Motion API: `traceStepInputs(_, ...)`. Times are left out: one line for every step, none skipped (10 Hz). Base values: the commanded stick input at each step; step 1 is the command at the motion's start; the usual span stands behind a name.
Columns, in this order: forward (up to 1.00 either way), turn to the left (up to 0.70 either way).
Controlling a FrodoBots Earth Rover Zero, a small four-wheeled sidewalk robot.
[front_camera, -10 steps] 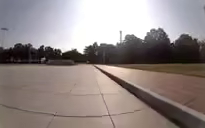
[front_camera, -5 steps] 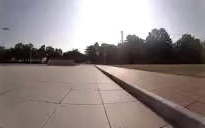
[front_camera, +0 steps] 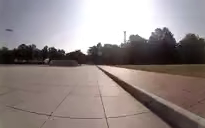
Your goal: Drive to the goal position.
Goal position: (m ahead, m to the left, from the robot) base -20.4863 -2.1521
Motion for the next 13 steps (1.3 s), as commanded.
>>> traceStepInputs(0.7, 0.01)
traceStepInputs(0.7, 0.01)
traceStepInputs(0.7, 0.01)
traceStepInputs(0.7, 0.01)
traceStepInputs(0.7, 0.01)
traceStepInputs(0.7, 0.01)
traceStepInputs(0.7, 0.01)
traceStepInputs(0.7, 0.01)
traceStepInputs(0.7, 0.01)
traceStepInputs(0.7, 0.01)
traceStepInputs(0.7, 0.01)
traceStepInputs(0.48, 0.01)
traceStepInputs(0.0, 0.0)
